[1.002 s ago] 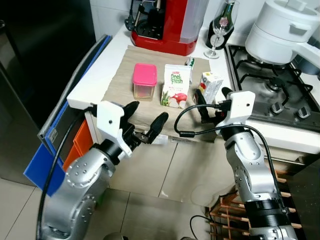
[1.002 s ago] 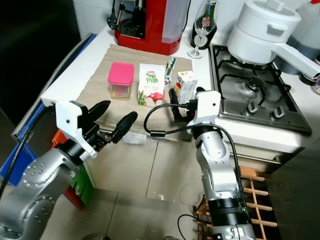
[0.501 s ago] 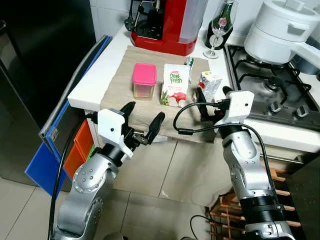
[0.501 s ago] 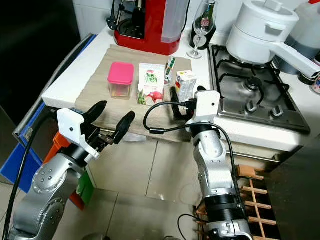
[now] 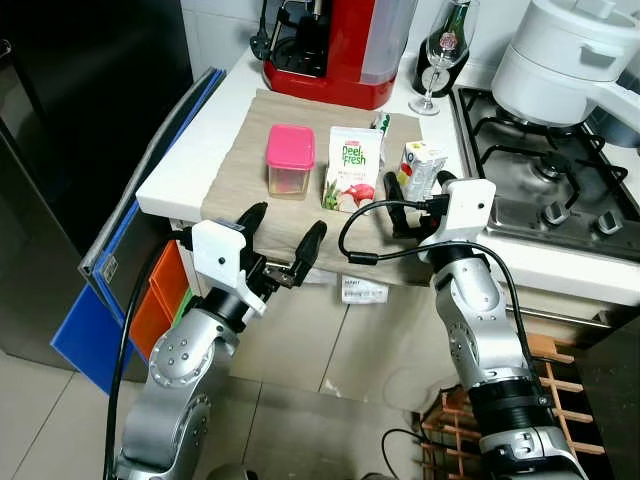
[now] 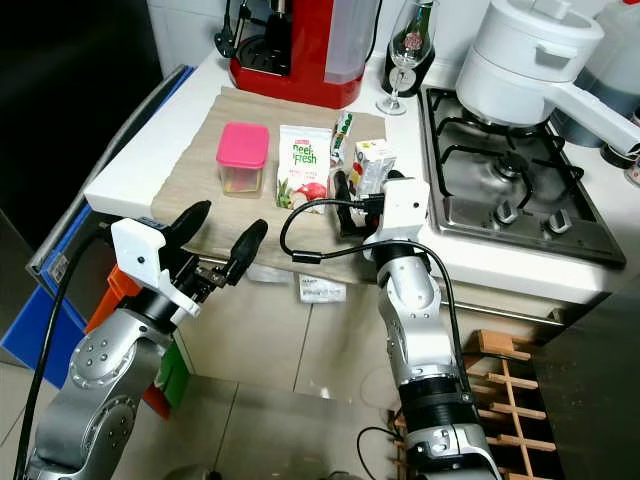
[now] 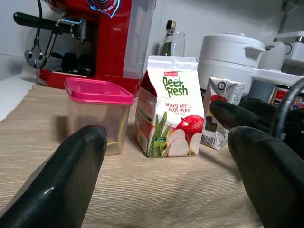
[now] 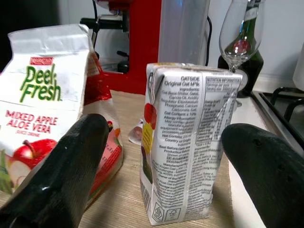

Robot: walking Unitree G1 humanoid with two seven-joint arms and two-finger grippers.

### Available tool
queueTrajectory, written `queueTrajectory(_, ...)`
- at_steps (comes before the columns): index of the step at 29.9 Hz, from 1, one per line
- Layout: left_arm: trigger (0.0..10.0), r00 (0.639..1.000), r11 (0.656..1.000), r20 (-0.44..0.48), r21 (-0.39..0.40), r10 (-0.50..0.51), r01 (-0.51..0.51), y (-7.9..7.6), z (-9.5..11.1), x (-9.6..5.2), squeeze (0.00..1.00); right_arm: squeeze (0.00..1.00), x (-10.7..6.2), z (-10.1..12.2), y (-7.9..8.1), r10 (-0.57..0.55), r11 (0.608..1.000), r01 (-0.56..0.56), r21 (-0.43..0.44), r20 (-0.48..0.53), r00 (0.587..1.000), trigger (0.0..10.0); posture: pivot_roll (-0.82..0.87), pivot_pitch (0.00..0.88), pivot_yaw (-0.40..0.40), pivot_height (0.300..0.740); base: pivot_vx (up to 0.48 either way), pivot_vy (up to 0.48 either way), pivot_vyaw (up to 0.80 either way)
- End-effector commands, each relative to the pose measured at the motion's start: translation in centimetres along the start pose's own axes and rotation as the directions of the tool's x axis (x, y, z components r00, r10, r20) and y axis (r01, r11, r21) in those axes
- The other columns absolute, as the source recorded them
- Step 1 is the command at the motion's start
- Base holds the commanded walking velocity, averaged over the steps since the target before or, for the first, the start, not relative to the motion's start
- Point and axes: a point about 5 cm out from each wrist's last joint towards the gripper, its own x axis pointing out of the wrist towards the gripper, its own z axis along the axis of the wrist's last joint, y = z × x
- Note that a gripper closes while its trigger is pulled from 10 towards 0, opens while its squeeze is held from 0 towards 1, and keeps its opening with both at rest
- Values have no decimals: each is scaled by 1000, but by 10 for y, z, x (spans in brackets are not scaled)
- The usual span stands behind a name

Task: Restocking fridge

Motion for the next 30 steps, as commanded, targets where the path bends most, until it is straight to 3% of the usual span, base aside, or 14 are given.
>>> queueTrajectory(1,10000,1000,1000,-11,-2,3,-3,-1,-3,-2,0,0,4,4,-4,-19,1000,19,-4,26,999,10000,62,72,-73,740,0,0,0)
queueTrajectory(16,10000,999,1000,-32,2,7,-7,-1,-7,-3,0,0,16,-2,-4,-42,999,42,15,7,999,10000,64,84,-74,740,0,0,0)
queueTrajectory(17,10000,999,1000,-34,3,7,-7,-1,-7,-3,0,0,16,-2,-4,-39,999,39,24,7,999,7333,64,84,-74,740,0,0,0)
queueTrajectory(18,10000,999,1000,-35,4,7,-7,-1,-7,-3,0,0,17,-3,-3,-38,999,37,30,6,999,7333,64,84,-74,740,0,0,0)
queueTrajectory(19,10000,999,1000,-36,5,6,-6,-2,-7,-3,0,0,17,-3,-2,-36,999,36,35,6,999,2824,64,84,-74,740,0,0,0)
queueTrajectory(20,10000,999,1000,-37,6,6,-5,-2,-7,-3,0,0,17,-3,-2,-36,999,36,38,6,999,2824,64,84,-74,740,0,0,0)
queueTrajectory(21,10000,999,1000,-38,7,6,-6,-2,-8,-3,0,0,17,-4,-1,-36,998,35,43,5,999,0,64,84,-74,740,0,0,0)
queueTrajectory(30,10000,999,1000,-42,15,8,-7,-1,-9,-2,0,0,15,-11,-3,-44,997,45,62,-21,999,0,61,69,-77,740,0,0,0)
